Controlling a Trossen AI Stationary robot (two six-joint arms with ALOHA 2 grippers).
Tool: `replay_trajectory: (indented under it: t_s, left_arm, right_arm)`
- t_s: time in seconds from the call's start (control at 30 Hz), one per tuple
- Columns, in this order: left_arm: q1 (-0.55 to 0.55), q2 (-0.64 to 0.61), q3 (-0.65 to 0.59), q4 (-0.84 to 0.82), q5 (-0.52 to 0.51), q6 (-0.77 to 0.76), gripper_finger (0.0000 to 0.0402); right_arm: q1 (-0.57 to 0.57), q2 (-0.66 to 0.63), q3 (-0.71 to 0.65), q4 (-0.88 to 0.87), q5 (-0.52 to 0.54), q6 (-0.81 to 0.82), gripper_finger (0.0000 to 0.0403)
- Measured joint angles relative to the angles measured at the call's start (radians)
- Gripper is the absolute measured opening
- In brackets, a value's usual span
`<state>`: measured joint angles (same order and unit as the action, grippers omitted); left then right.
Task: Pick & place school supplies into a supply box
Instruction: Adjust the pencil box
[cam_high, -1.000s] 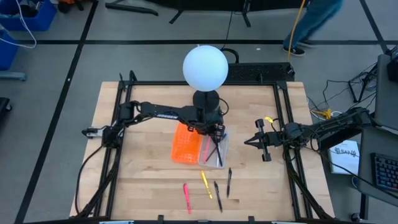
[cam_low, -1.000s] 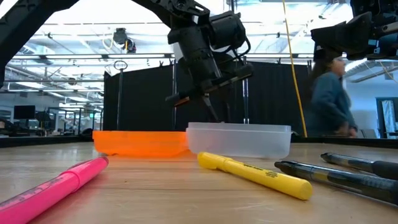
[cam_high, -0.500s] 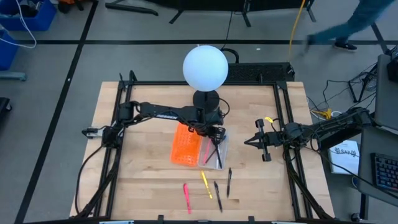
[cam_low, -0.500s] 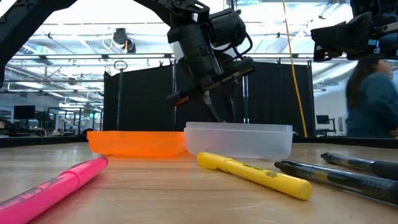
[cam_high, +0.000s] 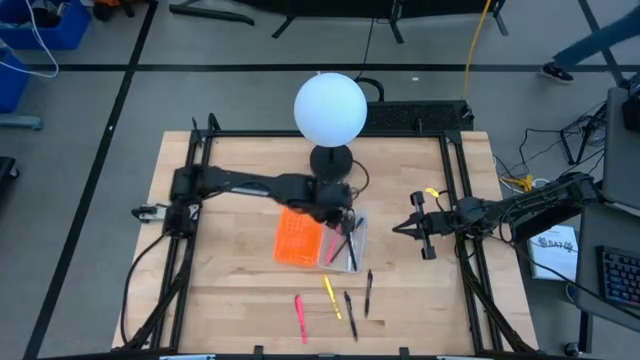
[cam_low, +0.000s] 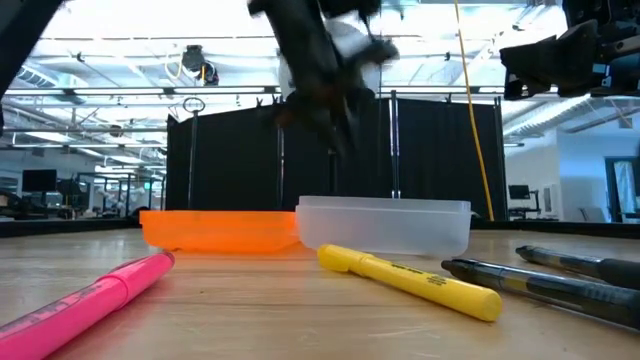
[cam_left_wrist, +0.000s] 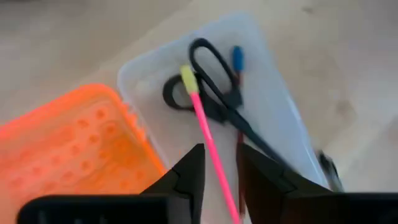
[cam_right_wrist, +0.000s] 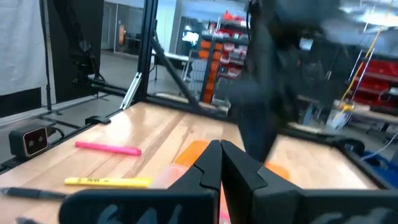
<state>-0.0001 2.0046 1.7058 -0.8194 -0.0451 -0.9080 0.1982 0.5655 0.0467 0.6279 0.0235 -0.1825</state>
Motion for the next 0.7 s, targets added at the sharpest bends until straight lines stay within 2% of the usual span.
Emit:
replay_trajectory:
  t_s: [0.17,0.23,0.33,0.47,0.57,0.7]
  left_arm:
    - [-0.159,-0.136,0.000,-0.053,-0.254,0.103,0.0047]
    - [-0.226,-0.161,-0.017,-0.042,-0.307,0.156,0.0018]
    - [-0.318,-0.160,-0.040,0.007,-0.319,0.286,0.0008]
    - [-0.398,-0.118,-0.101,0.242,-0.320,0.463,0.0005]
    - [-0.426,-0.054,-0.119,0.385,-0.323,0.523,0.0006]
    - [-0.436,0.040,-0.111,0.459,-0.291,0.529,0.0004]
  right_arm:
    - [0.000,0.003,0.000,-0.046,0.000,0.015,0.0000]
    - [0.000,0.007,0.000,-0.046,0.000,0.015,0.0000]
    - [0.000,0.011,0.000,-0.046,0.000,0.009,0.0000]
    - [0.000,0.014,0.000,-0.042,0.005,-0.017,0.0000]
    - [0.000,0.019,0.000,-0.042,0.005,-0.021,0.0000]
    - [0.000,0.029,0.000,-0.042,0.005,-0.020,0.0000]
